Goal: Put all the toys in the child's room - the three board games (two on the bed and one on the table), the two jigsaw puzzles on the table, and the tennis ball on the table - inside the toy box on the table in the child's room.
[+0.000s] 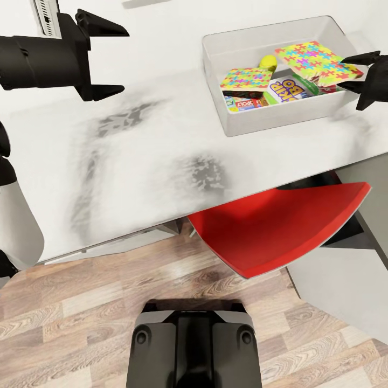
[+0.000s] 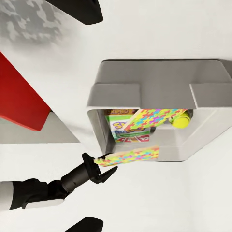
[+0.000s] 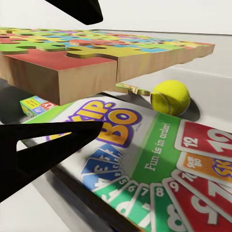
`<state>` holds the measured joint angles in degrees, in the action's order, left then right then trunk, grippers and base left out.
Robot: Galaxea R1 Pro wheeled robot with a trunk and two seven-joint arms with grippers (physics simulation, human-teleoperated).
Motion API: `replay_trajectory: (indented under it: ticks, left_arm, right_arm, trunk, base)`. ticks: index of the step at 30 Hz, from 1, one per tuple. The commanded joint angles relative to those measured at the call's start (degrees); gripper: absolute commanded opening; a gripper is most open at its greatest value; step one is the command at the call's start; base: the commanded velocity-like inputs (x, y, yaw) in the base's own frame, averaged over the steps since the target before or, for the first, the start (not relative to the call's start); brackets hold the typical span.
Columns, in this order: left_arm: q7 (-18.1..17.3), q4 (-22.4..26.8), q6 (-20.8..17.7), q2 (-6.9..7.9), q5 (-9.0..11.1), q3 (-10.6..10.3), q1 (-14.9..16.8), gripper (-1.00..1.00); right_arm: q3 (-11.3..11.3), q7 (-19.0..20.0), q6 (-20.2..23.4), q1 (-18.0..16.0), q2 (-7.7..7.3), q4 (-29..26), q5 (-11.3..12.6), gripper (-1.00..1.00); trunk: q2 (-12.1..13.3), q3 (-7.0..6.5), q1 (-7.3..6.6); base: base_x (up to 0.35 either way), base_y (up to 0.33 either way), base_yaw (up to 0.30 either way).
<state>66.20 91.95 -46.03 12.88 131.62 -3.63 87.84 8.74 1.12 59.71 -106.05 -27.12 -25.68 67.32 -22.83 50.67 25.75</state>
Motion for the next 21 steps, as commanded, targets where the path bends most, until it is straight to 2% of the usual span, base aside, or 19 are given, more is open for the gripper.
replay_trajectory:
  ticks: [1,11,21]
  left_arm:
    - [0.5,0.0,-0.1,0.02,0.4,0.0,0.1,1.0]
    - [0.4,0.0,-0.1,-0.16,0.4,0.0,-0.1,1.0]
    - [0.4,-0.1,0.0,-0.59,0.4,0.0,-0.4,1.0]
  right_arm:
    - [0.3,0.1,0.3,-0.1,0.03,0.0,-0.3,-1.0]
    - [0.1,0.1,0.3,0.1,0.34,-1.4,-0.4,-1.0]
    - [-0.1,0.0,0.3,0.2,2.68,-3.2,-0.7,-1.0]
  trunk:
    - [-0.1,0.07,0.03]
    - [-0.1,0.07,0.03]
    - [-0.1,0.15,0.03]
  base:
    - [0.0,0.0,0.0]
    - [0.0,0.0,0.0]
    - [0.0,0.0,0.0]
